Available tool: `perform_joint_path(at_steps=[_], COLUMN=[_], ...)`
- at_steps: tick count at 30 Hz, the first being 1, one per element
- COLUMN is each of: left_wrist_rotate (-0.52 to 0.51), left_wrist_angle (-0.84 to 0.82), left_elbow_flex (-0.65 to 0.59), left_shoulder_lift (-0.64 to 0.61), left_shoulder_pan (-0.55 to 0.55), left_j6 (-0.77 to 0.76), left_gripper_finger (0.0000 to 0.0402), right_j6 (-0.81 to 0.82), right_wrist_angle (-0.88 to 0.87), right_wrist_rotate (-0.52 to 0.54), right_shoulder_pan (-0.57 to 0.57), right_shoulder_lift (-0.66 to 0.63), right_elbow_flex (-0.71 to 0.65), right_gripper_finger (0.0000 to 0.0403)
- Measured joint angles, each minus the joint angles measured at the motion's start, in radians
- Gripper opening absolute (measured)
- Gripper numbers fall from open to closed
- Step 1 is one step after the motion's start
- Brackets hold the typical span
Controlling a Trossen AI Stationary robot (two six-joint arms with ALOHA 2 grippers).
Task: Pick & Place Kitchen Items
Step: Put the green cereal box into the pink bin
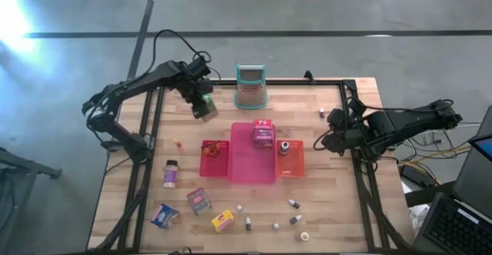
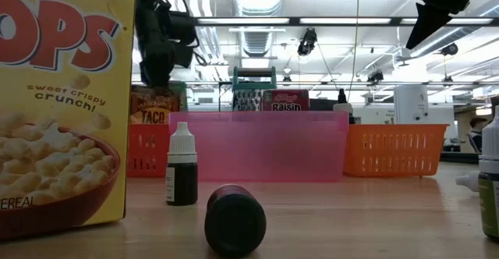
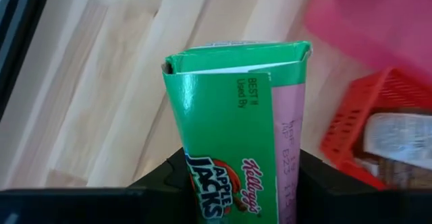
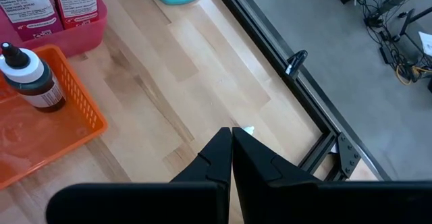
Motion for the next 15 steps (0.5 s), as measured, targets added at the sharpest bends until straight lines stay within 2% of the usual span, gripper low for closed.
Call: perform_joint_path(at_steps=[15], left_wrist_rotate=[0.009], left_wrist_angle=[0.007], left_elbow_flex=[0.185], left_shoulder_lift=[0.000], left_shoulder_pan=[-0.156], left_j6=[-0.026], left_gripper_finger=[0.0147], right_j6=[0.000], right_wrist_angle=[0.000], right_wrist_rotate=[0.000], right_shoulder_pan=[0.000], right_shoulder_lift=[0.000], right_elbow_flex=[0.000], right_gripper_finger=[0.0008])
